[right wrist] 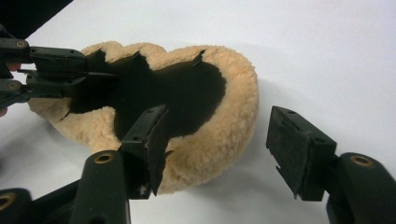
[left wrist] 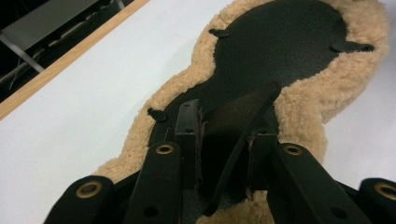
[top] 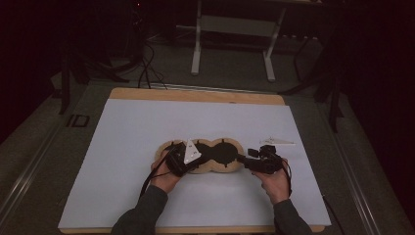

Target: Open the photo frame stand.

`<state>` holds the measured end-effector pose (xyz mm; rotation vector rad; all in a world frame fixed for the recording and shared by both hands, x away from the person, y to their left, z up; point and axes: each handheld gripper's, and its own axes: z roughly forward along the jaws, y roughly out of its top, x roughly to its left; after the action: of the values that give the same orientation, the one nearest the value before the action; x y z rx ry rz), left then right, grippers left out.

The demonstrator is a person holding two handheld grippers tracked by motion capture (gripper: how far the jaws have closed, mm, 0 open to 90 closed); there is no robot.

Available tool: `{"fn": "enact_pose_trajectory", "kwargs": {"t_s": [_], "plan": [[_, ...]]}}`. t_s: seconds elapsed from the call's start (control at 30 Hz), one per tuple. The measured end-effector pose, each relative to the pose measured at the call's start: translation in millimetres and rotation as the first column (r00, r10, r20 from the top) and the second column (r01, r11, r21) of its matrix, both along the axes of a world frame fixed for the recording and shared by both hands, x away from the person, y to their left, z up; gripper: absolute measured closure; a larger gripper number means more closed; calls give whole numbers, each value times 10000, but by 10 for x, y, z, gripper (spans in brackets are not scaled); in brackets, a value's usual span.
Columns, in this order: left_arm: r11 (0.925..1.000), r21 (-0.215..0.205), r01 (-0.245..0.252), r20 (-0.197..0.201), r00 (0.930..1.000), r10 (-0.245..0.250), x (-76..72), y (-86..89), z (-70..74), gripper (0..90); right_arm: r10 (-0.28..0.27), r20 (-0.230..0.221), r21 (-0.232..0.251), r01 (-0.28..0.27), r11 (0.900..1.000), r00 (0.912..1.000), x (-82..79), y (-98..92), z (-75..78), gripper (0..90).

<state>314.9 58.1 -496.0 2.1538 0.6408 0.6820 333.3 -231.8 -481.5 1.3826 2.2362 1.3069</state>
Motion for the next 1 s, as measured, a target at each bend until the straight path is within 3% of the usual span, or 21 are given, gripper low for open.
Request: {"fn": "enact_pose_trajectory", "kwargs": {"t_s": [0.4, 0.8, 1.0], "plan": [[9977, -671, -87, 27, 10000, 89, -38, 114, 21, 732, 225, -117, 113, -223, 9997, 9997, 62, 126, 50, 364], [9879, -1541, -151, 104, 9998, 169, -78, 239, 29, 730, 422, -240, 276, -415, 9988, 9988, 118, 228, 201, 376], [9819, -1878, -230, 136, 9996, 260, -96, 289, 33, 729, 486, -509, 374, -468, 9982, 9975, 148, 278, 247, 345]]}}
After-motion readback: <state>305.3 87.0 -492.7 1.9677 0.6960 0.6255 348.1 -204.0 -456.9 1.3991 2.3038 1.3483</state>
